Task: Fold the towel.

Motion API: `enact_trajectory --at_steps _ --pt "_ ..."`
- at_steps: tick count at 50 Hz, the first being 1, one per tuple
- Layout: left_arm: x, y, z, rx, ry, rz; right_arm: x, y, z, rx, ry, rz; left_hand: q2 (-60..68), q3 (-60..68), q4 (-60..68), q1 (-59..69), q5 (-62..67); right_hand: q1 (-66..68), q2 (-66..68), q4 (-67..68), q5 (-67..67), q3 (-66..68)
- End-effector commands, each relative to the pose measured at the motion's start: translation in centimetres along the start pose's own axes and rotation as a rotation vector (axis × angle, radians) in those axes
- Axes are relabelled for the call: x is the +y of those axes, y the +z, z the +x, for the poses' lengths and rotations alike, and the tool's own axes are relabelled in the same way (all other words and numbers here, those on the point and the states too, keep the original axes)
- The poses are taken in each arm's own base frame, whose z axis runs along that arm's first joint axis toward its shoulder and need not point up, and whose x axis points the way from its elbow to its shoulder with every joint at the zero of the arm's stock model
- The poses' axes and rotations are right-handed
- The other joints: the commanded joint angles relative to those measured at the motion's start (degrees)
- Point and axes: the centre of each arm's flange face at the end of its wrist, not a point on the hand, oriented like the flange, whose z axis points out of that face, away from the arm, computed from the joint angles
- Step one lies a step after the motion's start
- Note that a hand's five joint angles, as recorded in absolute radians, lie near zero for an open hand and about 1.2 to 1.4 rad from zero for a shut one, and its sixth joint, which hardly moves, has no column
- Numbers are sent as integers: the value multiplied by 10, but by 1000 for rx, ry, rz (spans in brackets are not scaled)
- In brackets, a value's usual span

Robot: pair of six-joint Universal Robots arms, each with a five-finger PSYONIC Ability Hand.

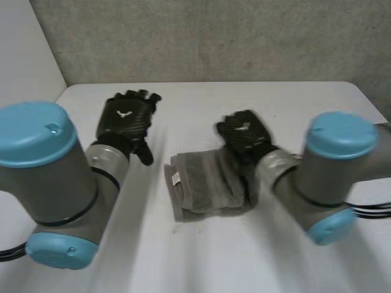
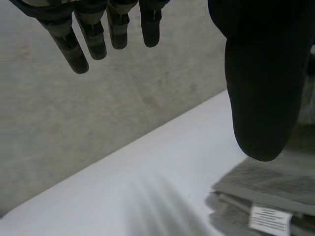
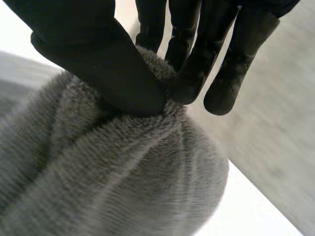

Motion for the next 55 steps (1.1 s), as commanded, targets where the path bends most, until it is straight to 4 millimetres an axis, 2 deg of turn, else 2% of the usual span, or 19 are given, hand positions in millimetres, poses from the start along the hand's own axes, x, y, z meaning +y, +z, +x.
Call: enact_trajectory --at_steps 1,6,7,8,9,10,11,13,16,18,21,24,31,34,41,48,51,53,55 --pt "1 3 -23 -74 -6 -7 6 -6 -110 -307 -108 19 6 3 4 -4 -16 193 75 24 111 25" --pt "0 6 -28 -85 -7 -1 18 -14 -122 -370 -154 -29 6 3 4 -4 -16 193 75 24 111 25" --pt "-2 8 -28 -86 -8 9 14 -16 -120 -368 -142 -25 6 3 4 -4 -16 -28 -145 -197 -110 -196" --pt "-2 8 -28 -86 -8 9 14 -16 -120 -368 -142 -25 6 3 4 -4 -16 -30 -148 -199 -112 -198" --pt "-3 11 -27 -86 -7 17 5 -17 -113 -348 -113 -13 6 3 4 -4 -16 -348 -466 -517 -430 -516" --pt "-5 13 -25 -79 -8 30 -4 -18 -100 -314 -59 -1 6 3 4 -4 -16 -507 -625 -676 -589 -675" --pt "-5 13 -25 -79 -8 30 -5 -18 -100 -314 -58 -1 6 3 4 -4 -16 -507 -625 -676 -589 -675" --pt "-5 18 -21 -66 -8 41 -13 -14 -48 -179 93 4 6 3 4 -4 -16 -507 -625 -676 -589 -675" --pt "-2 28 -5 -15 -6 52 -15 -14 -23 -114 173 11 6 3 4 -4 -16 -507 -625 -676 -589 -675" --pt "-3 33 20 62 -7 70 -14 -16 16 -12 331 12 6 3 4 -4 -16 -507 -625 -676 -589 -675" --pt "7 40 40 118 -1 53 -8 -15 35 36 454 -8 6 4 5 -4 -15 -507 -625 -676 -589 -675" --pt "16 42 45 129 1 28 -5 -15 38 39 485 -27 6 4 5 -4 -15 -507 -625 -676 -589 -675" --pt "71 42 64 176 13 -164 29 -1 27 -1 541 -234 9 7 8 -1 -12 -507 -625 -676 -589 -675" --pt "91 39 62 155 35 -251 43 4 18 -27 525 -309 11 9 10 1 -10 -507 -625 -676 -589 -675" --pt "104 33 48 68 71 -351 59 11 7 -70 403 -358 9 7 8 -1 -12 -507 -625 -676 -589 -675" --pt "95 24 50 80 75 -353 43 12 7 -81 339 -312 8 6 7 -2 -13 -507 -625 -676 -589 -675" --pt "71 19 52 87 63 -300 13 10 18 -59 323 -232 6 3 4 -4 -16 -507 -625 -676 -589 -675" --pt "38 11 55 98 48 -216 -24 1 34 -21 299 -132 6 3 4 -4 -16 -507 -625 -676 -589 -675" --pt "18 7 54 98 34 -166 -42 -5 45 25 289 -89 6 3 4 -4 -16 -507 -625 -676 -589 -675"
